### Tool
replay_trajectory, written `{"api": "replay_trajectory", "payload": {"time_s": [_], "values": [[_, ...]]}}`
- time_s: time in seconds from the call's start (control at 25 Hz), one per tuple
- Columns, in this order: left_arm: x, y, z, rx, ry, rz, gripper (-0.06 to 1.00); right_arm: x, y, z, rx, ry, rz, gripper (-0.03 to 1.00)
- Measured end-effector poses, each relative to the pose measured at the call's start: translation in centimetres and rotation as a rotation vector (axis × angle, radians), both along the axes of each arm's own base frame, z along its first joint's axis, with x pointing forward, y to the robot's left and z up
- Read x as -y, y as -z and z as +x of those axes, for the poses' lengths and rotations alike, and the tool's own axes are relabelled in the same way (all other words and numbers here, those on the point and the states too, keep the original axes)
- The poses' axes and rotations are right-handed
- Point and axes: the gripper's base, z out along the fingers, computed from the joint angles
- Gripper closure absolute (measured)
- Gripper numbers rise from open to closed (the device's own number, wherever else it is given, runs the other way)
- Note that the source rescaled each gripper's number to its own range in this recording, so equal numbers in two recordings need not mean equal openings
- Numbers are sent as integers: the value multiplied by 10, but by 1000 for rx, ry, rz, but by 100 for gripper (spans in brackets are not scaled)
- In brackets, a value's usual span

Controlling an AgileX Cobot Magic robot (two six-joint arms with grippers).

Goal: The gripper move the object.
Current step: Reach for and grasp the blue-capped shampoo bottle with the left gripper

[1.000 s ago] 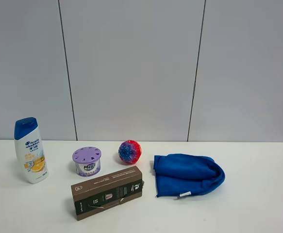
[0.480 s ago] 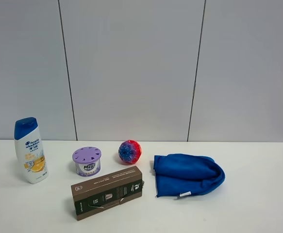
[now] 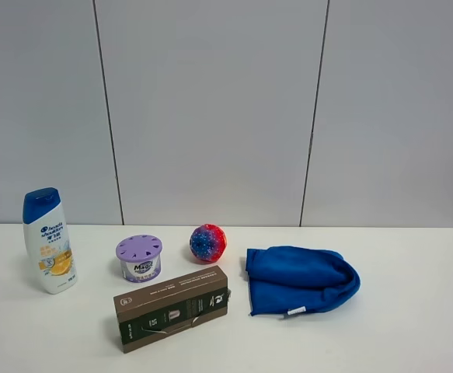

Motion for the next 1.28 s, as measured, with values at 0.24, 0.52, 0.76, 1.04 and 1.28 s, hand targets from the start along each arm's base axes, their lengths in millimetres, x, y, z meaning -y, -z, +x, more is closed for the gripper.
{"api": "replay_trajectory", "payload": {"time_s": [0.24,0.52,0.76,1.04,1.28], "values": [[0,-17,51,66,9,-28,-6,0,0,0,0,0,0,-3],[-3,-11,93,94,-18,-29,-6,0,0,0,0,0,0,-3],[-5,33,114,6,-26,14,-6,0,0,0,0,0,0,-3],[11,67,117,67,88,29,-6,0,0,0,0,0,0,-3],[20,94,119,74,141,10,-6,0,0,0,0,0,0,-3]]}}
